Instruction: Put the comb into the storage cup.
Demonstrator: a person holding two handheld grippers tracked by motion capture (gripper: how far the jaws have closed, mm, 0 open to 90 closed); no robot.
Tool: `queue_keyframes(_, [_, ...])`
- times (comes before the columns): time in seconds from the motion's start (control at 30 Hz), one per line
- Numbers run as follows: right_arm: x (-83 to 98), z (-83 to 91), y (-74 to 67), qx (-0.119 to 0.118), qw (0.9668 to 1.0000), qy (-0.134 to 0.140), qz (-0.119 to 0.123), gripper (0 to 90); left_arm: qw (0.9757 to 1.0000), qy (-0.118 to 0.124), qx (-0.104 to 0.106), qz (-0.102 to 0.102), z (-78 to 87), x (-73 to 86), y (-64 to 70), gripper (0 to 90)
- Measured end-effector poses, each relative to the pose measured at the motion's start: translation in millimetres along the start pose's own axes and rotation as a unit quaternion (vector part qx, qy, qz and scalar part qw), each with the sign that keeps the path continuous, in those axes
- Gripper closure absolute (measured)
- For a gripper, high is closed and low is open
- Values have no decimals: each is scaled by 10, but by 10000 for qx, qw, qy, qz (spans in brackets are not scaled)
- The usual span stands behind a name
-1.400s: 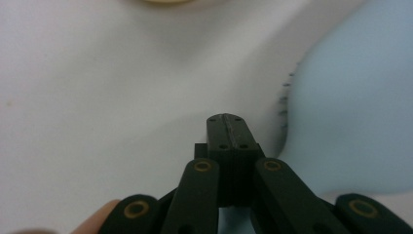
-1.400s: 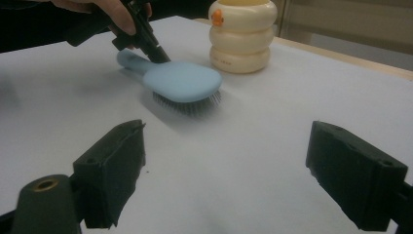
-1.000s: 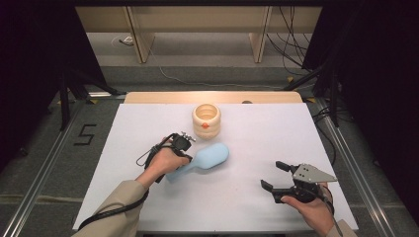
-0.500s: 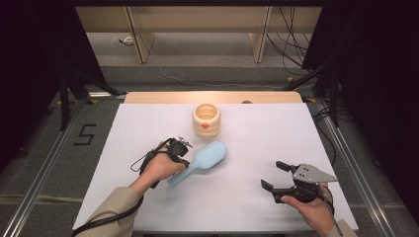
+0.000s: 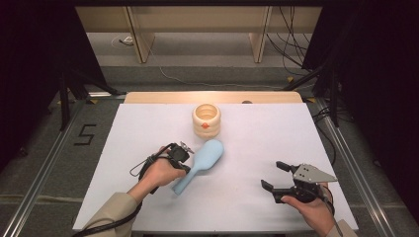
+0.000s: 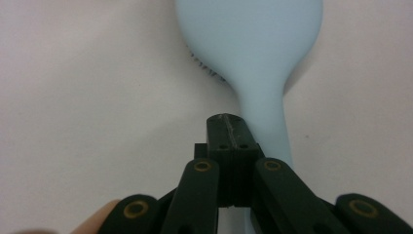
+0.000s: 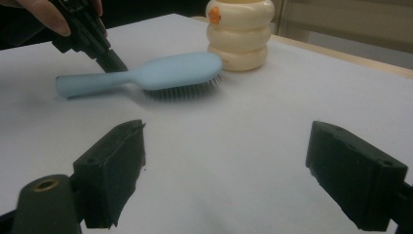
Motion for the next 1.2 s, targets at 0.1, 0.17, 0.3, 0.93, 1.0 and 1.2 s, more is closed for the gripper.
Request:
queue_keyframes(0.1, [2, -1, 0, 2, 10000, -9, -9, 154, 10000, -12, 15, -27, 7, 12, 22, 897])
queue_keyframes(0.17, [2, -2, 1, 5, 10000, -9, -7, 154, 10000, 2, 23, -20, 12, 20, 38, 897])
queue_keyframes(0.3, [4, 0, 2, 2, 10000, -17, 1, 155, 10000, 38, 7, -16, 27, 40, 50, 897])
queue_keyframes(0.93, [6, 3, 11, 21, 10000, -23, 5, 155, 9971, 645, -387, 92, 362, -73, 7, 256])
queue_keyframes(1.0, [6, 5, 9, 31, 10000, -27, 7, 155, 9975, 594, -354, 116, 369, -83, 37, 155])
queue_keyframes(1.2, [7, 3, 14, 37, 10000, -28, 10, 155, 9981, 470, -336, 198, 324, -131, 79, 22])
Point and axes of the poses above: each handheld gripper's, and its own axes: z roughly backward along the jaws, x roughly out of its underside, y roughly to its right, the point moved 9 cm from there along -z, roughly forward along the jaws, and after that the axes turned 11 degrees about -z, right-handed, at the moved point
